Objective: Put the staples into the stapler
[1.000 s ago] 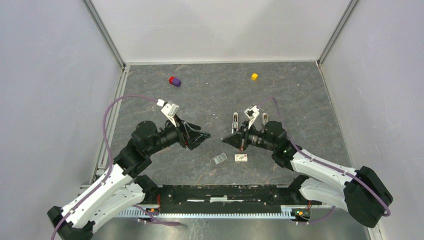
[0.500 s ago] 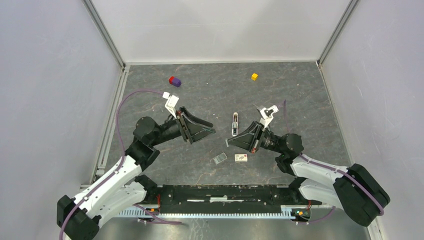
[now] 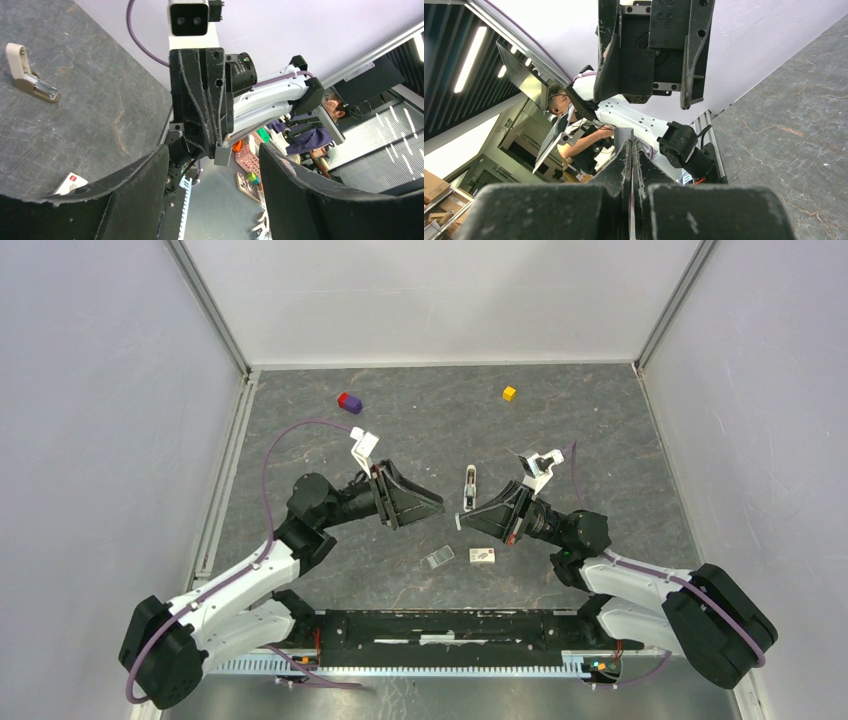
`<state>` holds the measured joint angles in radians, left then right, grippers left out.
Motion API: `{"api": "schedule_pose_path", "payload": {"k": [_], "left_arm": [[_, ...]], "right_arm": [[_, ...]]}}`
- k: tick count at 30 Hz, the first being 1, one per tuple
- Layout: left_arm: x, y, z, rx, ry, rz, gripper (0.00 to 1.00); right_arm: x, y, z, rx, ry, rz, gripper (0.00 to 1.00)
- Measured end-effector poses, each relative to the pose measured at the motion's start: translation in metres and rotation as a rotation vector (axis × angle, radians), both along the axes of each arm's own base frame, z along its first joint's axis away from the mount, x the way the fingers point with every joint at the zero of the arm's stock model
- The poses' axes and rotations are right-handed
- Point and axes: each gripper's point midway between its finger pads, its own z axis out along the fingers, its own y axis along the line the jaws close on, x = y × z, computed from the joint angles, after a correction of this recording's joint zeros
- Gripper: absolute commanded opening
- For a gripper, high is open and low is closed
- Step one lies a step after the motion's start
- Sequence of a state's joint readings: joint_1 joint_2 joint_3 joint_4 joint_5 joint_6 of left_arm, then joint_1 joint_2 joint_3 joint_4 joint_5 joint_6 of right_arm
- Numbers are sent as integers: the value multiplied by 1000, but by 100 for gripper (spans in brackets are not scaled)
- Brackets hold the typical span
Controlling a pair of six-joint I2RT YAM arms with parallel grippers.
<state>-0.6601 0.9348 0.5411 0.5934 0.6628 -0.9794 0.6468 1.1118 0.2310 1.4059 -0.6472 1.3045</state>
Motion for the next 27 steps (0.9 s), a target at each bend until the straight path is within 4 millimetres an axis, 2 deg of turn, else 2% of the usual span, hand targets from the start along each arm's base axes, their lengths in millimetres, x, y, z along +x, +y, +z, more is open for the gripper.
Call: {"api": "schedule_pose_path", "payload": {"k": [4, 9, 18, 27], "left_arm": [[-7, -6, 3, -18, -23, -31, 71], [-16, -16, -3, -9, -11, -75, 67], [-16, -23, -10, 7, 7, -93, 62], [-16, -25, -7, -3, -4, -97, 48]], "right_arm": [[2, 0, 1, 4, 4, -8, 0], [4, 0, 0, 6, 13, -21, 0], [6, 1, -2, 0, 25, -25, 0], [7, 2, -7, -8, 44, -30, 0]]}}
